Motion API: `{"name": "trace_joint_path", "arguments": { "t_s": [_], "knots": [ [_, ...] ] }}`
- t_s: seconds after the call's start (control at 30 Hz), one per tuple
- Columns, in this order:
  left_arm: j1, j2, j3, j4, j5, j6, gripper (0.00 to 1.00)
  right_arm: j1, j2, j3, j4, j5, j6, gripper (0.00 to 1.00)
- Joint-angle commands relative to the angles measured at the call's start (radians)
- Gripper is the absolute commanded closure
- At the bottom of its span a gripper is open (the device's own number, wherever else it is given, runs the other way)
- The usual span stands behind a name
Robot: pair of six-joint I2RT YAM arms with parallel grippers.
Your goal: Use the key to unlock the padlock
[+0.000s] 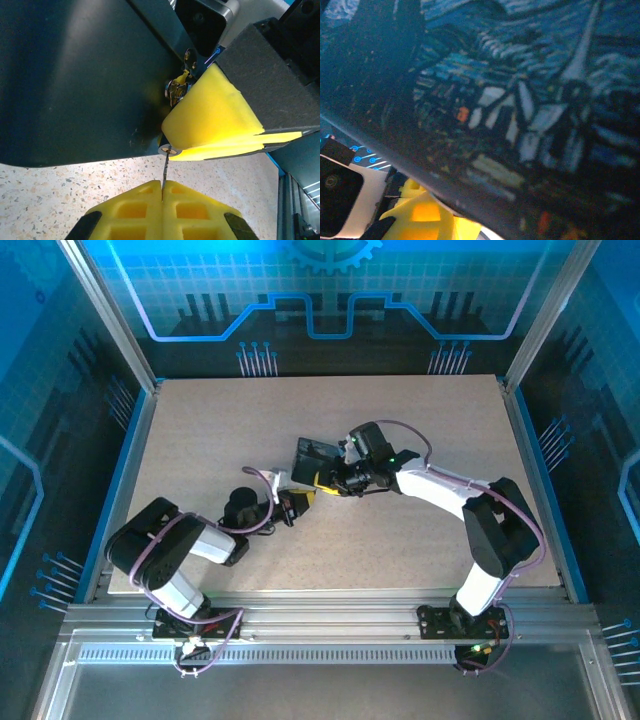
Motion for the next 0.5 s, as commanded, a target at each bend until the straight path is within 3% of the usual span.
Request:
{"name": "trace_joint_path", "arguments": {
  "t_s": [0.0,0.47],
  "knots": [
    [0.002,-0.069,0.020,0.177,0.019,-0.026,1.00,0.043,0.009,0.015,-0.046,-0.017,-0.066,1.00],
    [0.059,0.031,0.076,0.178,0.137,-0.113,1.00,0.038,0.062,0.027,-0.032,-0.131,-0.183,1.00]
  ]
}}
